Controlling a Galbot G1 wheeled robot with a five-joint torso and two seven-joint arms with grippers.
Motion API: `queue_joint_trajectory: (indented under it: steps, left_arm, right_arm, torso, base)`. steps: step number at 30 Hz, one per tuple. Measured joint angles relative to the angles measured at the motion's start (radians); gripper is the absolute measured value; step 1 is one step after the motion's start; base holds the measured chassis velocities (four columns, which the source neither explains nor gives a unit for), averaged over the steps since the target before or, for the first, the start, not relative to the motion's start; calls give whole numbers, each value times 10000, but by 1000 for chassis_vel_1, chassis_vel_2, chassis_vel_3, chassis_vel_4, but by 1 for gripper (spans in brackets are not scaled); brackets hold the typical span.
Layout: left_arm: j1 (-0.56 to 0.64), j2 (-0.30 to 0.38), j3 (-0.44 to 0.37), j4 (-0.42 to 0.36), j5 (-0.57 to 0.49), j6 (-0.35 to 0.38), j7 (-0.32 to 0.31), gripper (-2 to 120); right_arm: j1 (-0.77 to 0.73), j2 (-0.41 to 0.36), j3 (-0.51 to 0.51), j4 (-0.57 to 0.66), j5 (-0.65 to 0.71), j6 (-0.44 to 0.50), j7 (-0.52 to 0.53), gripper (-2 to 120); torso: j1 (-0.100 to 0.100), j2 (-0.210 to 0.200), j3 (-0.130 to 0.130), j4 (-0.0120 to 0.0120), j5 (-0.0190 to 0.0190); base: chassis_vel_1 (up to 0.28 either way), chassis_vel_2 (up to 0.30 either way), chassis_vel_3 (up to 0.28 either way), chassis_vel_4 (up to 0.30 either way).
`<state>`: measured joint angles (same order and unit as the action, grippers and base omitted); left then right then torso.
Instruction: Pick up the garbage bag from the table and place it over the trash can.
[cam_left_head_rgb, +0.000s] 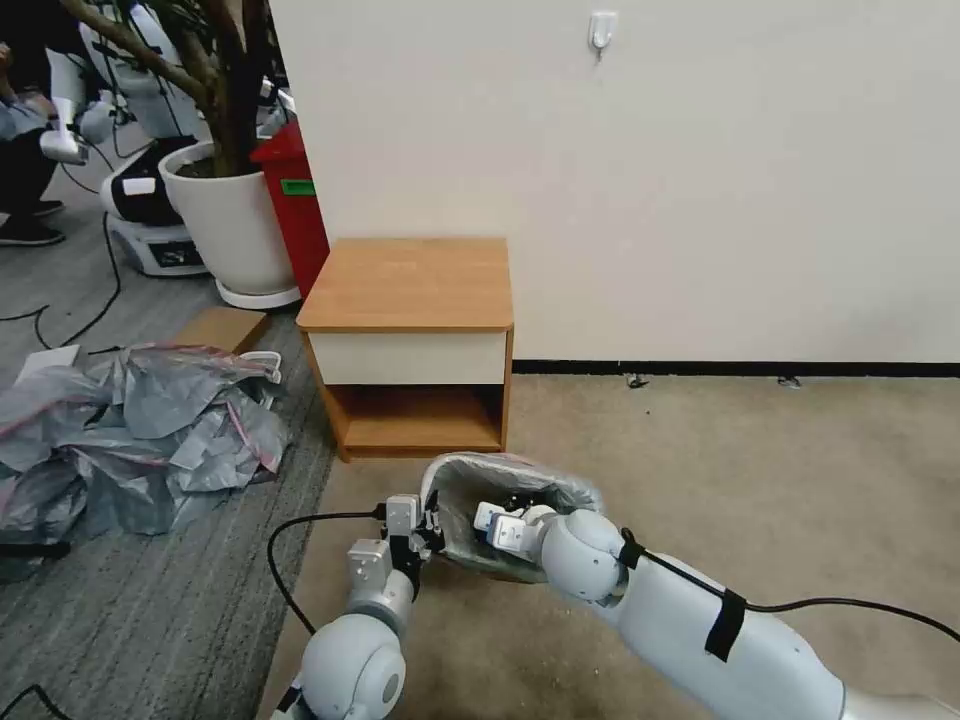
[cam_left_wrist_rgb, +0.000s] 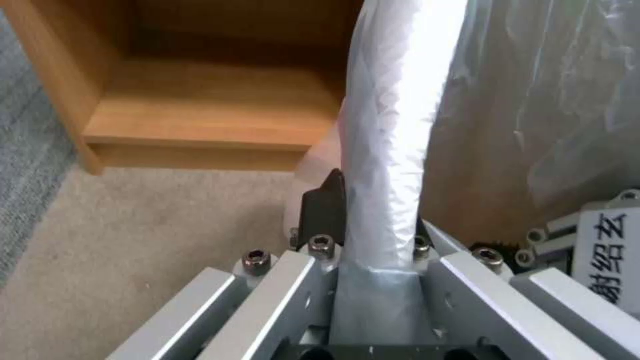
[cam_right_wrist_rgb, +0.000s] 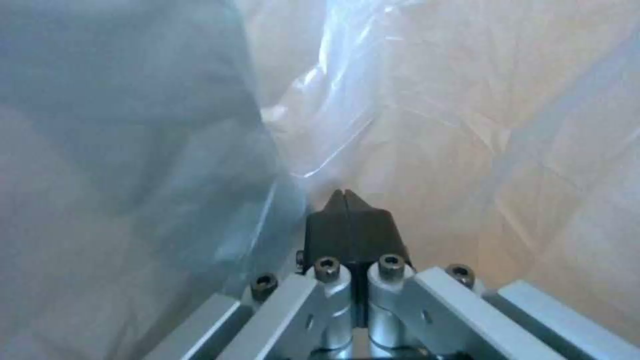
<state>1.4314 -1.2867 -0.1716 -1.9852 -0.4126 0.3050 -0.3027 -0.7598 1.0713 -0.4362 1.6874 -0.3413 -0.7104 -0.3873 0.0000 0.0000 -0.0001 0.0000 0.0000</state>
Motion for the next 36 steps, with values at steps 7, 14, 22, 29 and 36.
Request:
queue_joint_trajectory:
  steps: [7,14,22,29,36]
  left_arm:
    - [-86,13,9,76,-190,91,-31,3]
    - [-280,26,18,351,-501,169,-156,3]
    - [-426,26,46,542,-629,192,-160,3]
    - [-588,15,44,599,-1299,393,-345,3]
    - [-698,109,44,287,-2695,837,-931,3]
  right_arm:
    - [-212,-76,99,319,177,3,106,0]
    - [-278,-319,306,793,286,7,195,0]
    - [-282,-672,460,1207,605,11,303,0]
    - [-432,-1067,538,1833,1069,18,343,0]
    - [-946,-1527,1252,2977,1749,32,441,0]
  torso:
    - [0,0,0,0,1]
    - [0,0,0,0,1]
    - [0,0,0,0,1]
    - [0,0,1,1,2]
    - [0,0,1,0,1]
  base:
    - [0,0,0,0]
    - [0,0,0,0]
    - [0,0,0,0]
    - [0,0,0,0]
    - [0,0,0,0]
